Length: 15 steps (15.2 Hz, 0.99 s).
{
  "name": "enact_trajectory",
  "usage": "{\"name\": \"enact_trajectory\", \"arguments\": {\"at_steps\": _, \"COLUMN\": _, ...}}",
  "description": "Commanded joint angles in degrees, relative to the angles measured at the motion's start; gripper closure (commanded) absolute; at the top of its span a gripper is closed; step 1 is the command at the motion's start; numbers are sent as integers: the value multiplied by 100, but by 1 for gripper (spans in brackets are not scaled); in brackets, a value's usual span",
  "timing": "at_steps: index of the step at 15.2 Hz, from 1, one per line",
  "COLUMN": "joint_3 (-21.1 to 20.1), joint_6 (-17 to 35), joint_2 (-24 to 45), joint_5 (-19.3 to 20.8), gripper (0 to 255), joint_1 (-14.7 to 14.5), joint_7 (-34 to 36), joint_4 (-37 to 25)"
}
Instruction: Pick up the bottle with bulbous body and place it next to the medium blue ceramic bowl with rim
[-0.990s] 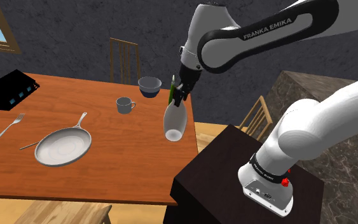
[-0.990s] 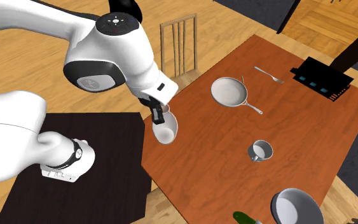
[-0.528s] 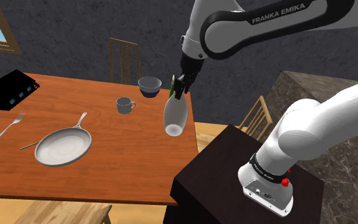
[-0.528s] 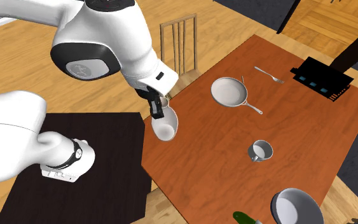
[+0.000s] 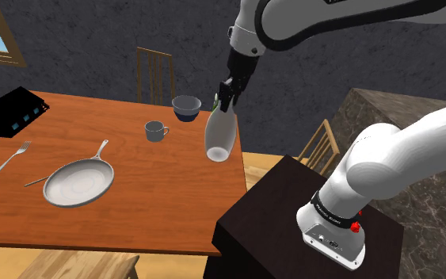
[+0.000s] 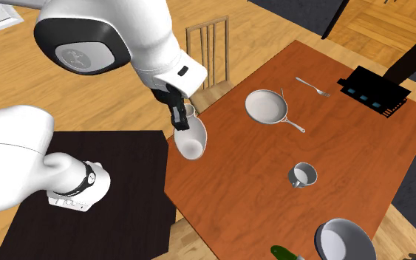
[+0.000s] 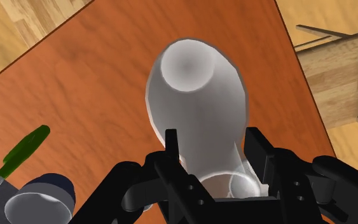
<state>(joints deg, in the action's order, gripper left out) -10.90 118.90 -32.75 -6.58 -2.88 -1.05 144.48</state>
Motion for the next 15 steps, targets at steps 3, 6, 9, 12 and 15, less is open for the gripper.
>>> {"name": "enact_trajectory", "arguments": {"at_steps": 3, "joint_3": 30, "joint_6": -344, "joint_2": -65, "joint_5": 22, "gripper": 255, "joint_1": 9, "joint_7": 4, "joint_4": -279}}
{"name": "enact_trajectory", "arguments": {"at_steps": 6, "joint_3": 50, "joint_6": -583, "joint_2": -95, "joint_5": 38, "gripper": 255, "joint_1": 16, "joint_7": 6, "joint_4": -489}}
{"name": "enact_trajectory", "arguments": {"at_steps": 9, "joint_3": 68, "joint_6": -819, "joint_2": -111, "joint_5": 53, "gripper": 255, "joint_1": 24, "joint_7": 10, "joint_4": -708}}
{"name": "enact_trajectory", "arguments": {"at_steps": 12, "joint_3": 106, "joint_6": -815, "joint_2": 90, "joint_5": 98, "gripper": 255, "joint_1": 72, "joint_7": -40, "joint_4": -903}}
{"name": "enact_trajectory", "arguments": {"at_steps": 15, "joint_3": 186, "joint_6": -507, "joint_2": 714, "joint_5": 206, "gripper": 255, "joint_1": 194, "joint_7": -184, "joint_4": -1209}}
